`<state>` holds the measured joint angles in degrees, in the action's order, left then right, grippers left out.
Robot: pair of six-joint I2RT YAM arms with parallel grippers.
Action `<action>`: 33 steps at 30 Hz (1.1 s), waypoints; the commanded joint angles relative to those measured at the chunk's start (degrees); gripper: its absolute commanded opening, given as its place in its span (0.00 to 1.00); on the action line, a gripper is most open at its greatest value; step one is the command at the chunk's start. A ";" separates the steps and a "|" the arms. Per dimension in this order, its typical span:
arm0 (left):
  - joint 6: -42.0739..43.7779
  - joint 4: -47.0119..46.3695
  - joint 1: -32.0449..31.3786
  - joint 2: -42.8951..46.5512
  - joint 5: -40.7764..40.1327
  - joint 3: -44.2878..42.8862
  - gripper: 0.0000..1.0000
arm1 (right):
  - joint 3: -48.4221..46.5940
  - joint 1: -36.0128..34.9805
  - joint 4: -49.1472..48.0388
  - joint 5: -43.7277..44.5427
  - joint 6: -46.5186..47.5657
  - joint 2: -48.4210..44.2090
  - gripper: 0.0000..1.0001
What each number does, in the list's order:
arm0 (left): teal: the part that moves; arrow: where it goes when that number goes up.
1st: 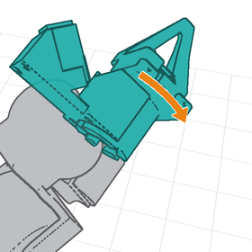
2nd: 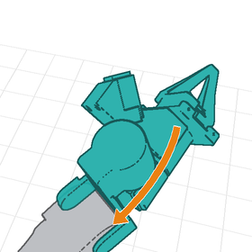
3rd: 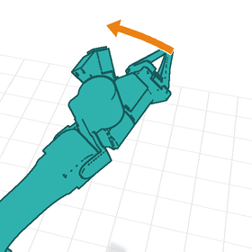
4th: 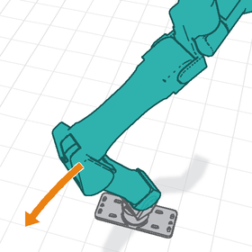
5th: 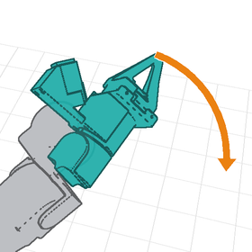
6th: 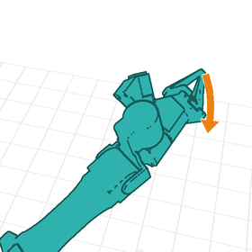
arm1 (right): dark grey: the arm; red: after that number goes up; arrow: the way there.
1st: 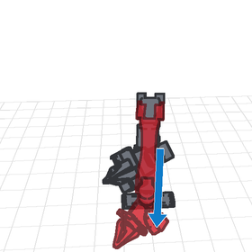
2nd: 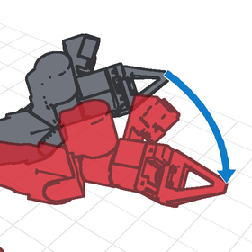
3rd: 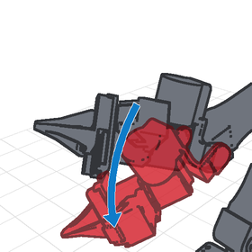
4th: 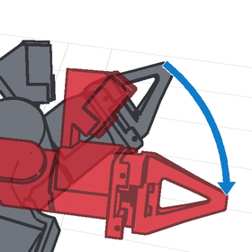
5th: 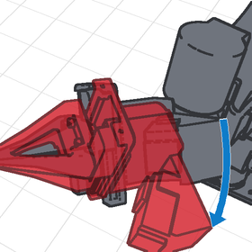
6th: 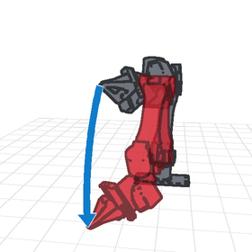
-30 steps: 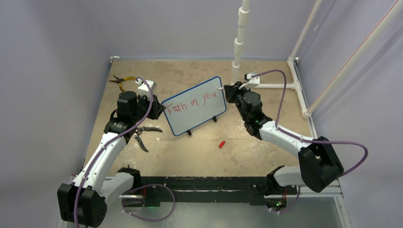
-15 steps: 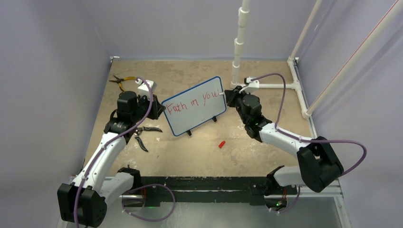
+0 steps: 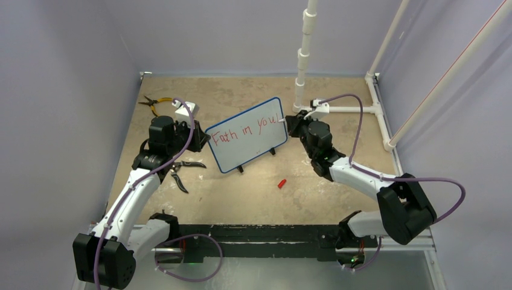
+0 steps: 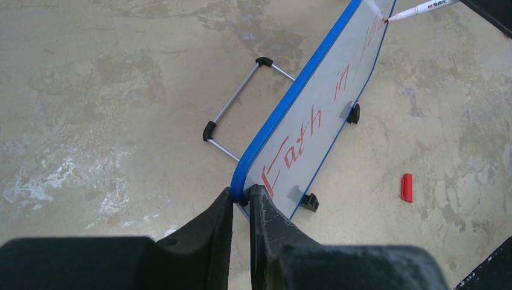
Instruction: Write a sentence on the whiteboard
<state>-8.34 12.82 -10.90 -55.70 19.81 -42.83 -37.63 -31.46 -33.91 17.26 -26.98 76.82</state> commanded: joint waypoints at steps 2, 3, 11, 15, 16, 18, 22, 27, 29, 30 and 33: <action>0.68 -1.02 0.01 -0.15 1.44 0.81 0.00 | -3.50 0.17 -2.63 1.57 0.23 -0.97 0.00; 0.69 -1.00 0.05 -0.19 1.39 0.82 0.00 | -3.75 0.18 -2.64 1.75 0.38 -0.90 0.00; 0.69 -1.06 0.00 -0.20 1.41 0.82 0.00 | -4.82 0.28 -1.92 3.58 1.13 -0.44 0.00; 0.66 -1.12 0.00 -0.20 1.44 0.82 0.00 | -4.57 0.59 -1.69 4.23 1.03 -0.59 0.00; 0.69 -1.13 0.02 -0.25 1.41 0.86 0.00 | -4.53 0.71 -1.56 4.45 0.97 -0.69 0.00; 0.67 -1.09 0.01 -0.28 1.39 0.77 0.00 | -4.47 0.86 -1.14 4.87 0.88 -0.92 0.00; 0.69 -1.13 0.01 -0.37 1.37 0.72 0.00 | -4.24 1.46 -0.73 5.10 0.63 -1.40 0.00; 0.69 -1.13 0.02 -0.52 1.31 0.72 0.00 | -3.94 1.88 -0.53 4.82 0.44 -1.71 0.00; 0.64 -1.21 0.04 -0.55 1.28 0.73 0.00 | -3.58 1.84 -0.80 4.31 0.65 -2.15 0.00; 0.61 -1.22 0.00 -0.55 1.30 0.72 0.00 | -3.35 1.84 -0.88 3.97 0.74 -2.45 0.00; 0.69 -1.22 0.00 -0.42 1.13 0.72 0.00 | -2.36 1.86 -0.84 2.76 0.94 -4.52 0.00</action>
<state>-8.34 12.82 -10.90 -55.70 19.81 -42.83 -40.03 -29.91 -33.65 20.34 -26.79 76.29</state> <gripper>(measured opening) 0.125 0.122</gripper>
